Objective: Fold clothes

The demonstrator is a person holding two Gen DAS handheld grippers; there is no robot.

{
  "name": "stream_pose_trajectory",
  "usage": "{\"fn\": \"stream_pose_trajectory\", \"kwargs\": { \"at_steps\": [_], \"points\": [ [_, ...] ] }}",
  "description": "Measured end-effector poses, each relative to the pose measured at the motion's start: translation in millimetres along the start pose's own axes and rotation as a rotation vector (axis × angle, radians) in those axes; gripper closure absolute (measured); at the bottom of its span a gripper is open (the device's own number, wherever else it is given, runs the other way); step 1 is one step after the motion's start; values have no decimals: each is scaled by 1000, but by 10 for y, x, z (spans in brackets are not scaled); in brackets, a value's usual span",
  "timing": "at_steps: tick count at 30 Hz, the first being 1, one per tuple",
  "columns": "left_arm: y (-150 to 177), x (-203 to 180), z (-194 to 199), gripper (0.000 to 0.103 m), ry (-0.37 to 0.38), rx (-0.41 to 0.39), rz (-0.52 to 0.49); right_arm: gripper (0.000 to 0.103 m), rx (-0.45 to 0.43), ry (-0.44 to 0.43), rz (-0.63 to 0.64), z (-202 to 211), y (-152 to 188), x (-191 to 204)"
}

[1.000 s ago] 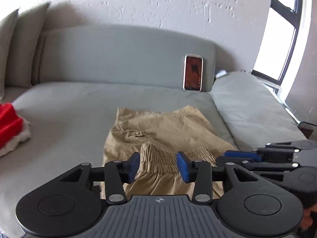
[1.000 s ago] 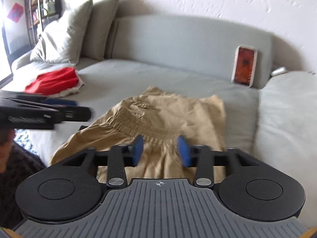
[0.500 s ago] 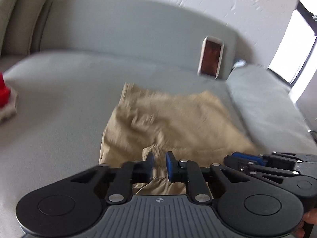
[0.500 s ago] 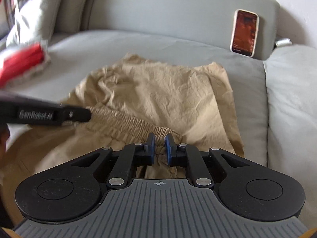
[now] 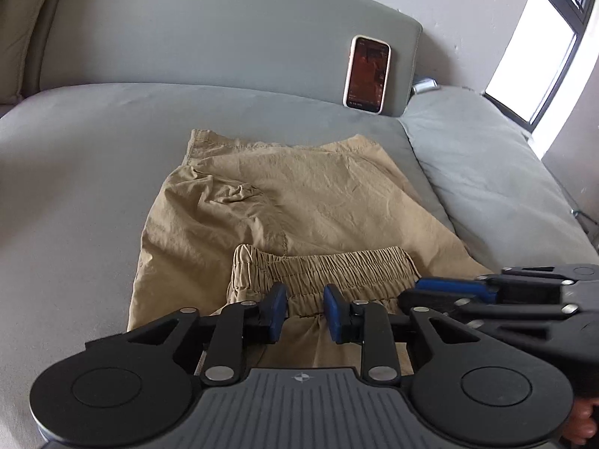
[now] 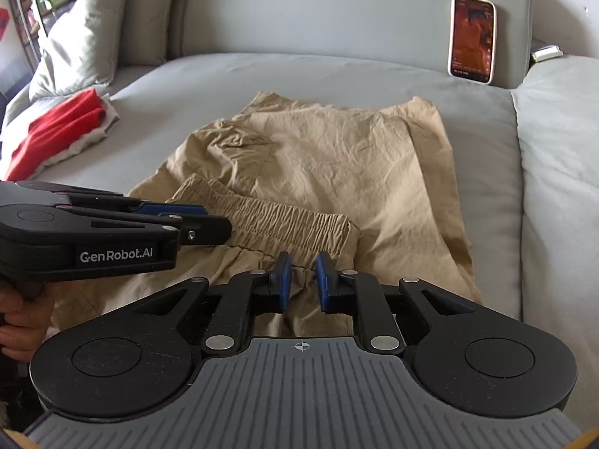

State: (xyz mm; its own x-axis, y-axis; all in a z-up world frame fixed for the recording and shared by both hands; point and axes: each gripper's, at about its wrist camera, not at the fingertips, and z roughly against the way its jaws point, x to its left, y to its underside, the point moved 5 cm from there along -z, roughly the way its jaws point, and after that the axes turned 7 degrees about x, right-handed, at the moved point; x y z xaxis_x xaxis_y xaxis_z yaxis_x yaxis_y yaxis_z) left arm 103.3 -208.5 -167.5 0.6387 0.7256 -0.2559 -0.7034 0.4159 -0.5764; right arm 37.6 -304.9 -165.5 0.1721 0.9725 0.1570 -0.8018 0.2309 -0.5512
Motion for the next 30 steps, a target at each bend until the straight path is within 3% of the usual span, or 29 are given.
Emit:
{"fn": "stream_pose_trajectory", "kwargs": {
  "at_steps": [1,3,4,6,9,13,21,26,30],
  "points": [
    [-16,-41,71,82,15,-15,3,79,-5,-22,-20,68,-16,-20],
    [-87,-144,220,70,33,-45,-12,71,-36,-64,-69,271,-67,-105],
    [-140,-187,290,67,21,-49,-19,61,-54,-85,-94,381,-95,-153],
    [-240,-281,282,62,-19,-28,-40,51,-71,-91,-126,550,-151,-267],
    [-376,-416,160,55,-91,20,-85,50,-46,-63,-194,584,-283,-491],
    [-275,-387,-296,60,-105,107,-137,50,-31,-38,-276,411,-469,-774],
    [-153,-339,-357,59,-90,82,-211,50,-39,-63,-457,-346,-746,-1284],
    [-149,-345,-374,59,-81,81,-218,44,-40,-68,-559,-831,-909,-1572],
    [-151,-338,-367,59,-71,84,-216,42,-28,-248,-659,-997,-926,-1754]
  ]
}}
